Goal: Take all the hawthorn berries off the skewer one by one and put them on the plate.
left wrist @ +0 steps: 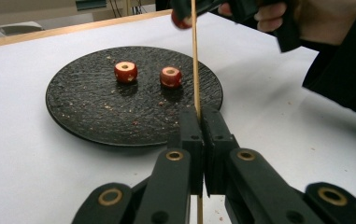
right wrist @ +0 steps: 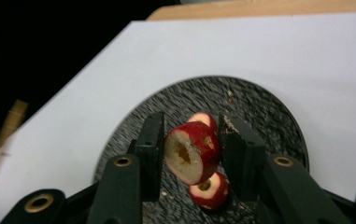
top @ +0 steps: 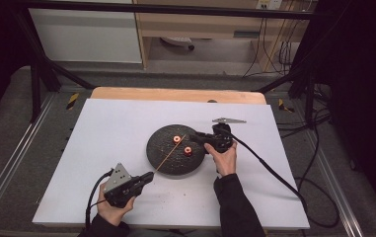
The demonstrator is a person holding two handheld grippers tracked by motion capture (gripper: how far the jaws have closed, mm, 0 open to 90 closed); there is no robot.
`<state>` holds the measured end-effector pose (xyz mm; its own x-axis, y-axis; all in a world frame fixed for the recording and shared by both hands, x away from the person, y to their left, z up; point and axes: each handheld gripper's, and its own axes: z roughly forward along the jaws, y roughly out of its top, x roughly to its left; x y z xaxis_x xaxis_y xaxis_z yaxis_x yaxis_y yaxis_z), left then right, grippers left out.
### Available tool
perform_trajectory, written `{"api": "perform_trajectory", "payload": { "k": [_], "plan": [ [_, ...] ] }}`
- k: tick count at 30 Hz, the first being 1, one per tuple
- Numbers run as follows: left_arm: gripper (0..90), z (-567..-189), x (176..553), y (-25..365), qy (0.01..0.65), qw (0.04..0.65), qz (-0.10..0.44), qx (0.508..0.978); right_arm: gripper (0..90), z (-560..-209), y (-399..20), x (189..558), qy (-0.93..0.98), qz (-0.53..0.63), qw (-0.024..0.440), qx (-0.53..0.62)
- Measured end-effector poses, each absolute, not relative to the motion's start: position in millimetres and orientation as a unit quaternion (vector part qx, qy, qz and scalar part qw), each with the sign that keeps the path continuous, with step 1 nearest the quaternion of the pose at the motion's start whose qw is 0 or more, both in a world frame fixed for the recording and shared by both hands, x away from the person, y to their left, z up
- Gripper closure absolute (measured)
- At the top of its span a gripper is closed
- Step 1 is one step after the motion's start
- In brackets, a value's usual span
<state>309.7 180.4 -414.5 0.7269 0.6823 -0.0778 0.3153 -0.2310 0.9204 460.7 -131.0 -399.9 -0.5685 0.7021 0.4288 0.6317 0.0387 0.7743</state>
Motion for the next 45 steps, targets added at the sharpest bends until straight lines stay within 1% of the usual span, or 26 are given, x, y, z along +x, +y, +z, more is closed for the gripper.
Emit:
{"api": "perform_trajectory", "payload": {
  "k": [9,18,22,28,31,35,41,45],
  "plan": [
    [88.1,-415.7,310.5,179.4,0.325,0.524,0.173,0.768,63.0,-433.3,-118.7,475.5,0.73,0.482,0.05,0.482],
    [88.1,-416.8,311.3,178.3,0.326,0.52,0.172,0.771,62.1,-446.8,-115.1,480.9,0.734,0.467,0.067,0.488],
    [88.1,-417.1,311.7,178.4,0.327,0.52,0.171,0.77,55.9,-445.6,-115.6,480.1,0.735,0.466,0.071,0.488],
    [88.0,-416.9,313.5,179.9,0.332,0.519,0.169,0.769,47.5,-429.3,-121.6,469.4,0.736,0.48,0.083,0.47],
    [88.1,-416.8,314.4,179.7,0.334,0.517,0.167,0.77,40.6,-420.5,-127.9,460.7,0.739,0.487,0.085,0.458],
    [88.0,-416.4,315.2,178.5,0.335,0.513,0.166,0.772,27.5,-412.6,-139.3,448.0,0.745,0.493,0.084,0.442],
    [88.1,-415.0,316.8,176.1,0.334,0.509,0.162,0.777,11.2,-410.4,-160.0,428.2,0.761,0.487,0.093,0.419],
    [88.1,-413.8,318.3,175.0,0.334,0.507,0.16,0.778,5.3,-415.4,-174.4,417.2,0.774,0.474,0.107,0.406]
  ]
}}
